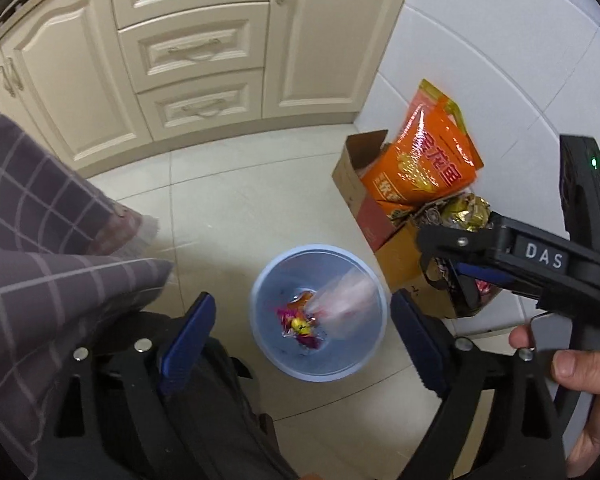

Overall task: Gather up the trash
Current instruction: 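Carry the bag and wrapper to the blue bin and release both, then move both tools back over the table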

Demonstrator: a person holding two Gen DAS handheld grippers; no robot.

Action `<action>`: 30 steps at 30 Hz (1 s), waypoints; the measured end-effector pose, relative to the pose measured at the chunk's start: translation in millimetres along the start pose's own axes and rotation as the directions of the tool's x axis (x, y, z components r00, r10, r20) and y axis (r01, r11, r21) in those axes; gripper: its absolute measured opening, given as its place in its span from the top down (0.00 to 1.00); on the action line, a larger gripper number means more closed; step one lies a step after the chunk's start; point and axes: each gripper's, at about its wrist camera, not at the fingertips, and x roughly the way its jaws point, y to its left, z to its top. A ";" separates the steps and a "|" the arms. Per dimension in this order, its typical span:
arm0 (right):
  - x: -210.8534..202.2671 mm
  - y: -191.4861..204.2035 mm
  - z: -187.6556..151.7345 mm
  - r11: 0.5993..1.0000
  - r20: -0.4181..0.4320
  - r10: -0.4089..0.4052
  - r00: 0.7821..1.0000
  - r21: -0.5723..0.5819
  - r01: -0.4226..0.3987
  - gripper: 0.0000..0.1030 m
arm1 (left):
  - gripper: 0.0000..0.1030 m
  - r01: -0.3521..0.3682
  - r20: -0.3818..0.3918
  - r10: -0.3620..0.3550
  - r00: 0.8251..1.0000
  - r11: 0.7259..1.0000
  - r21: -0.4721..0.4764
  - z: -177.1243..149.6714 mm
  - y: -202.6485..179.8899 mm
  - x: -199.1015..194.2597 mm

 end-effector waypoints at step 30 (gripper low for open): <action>-115.0 157.2 -11.9 0.945 0.208 0.129 0.970 -0.322 -0.056 0.06 | 0.09 -0.078 0.445 0.092 0.891 0.996 -0.051 -4.6 20.1 -239.7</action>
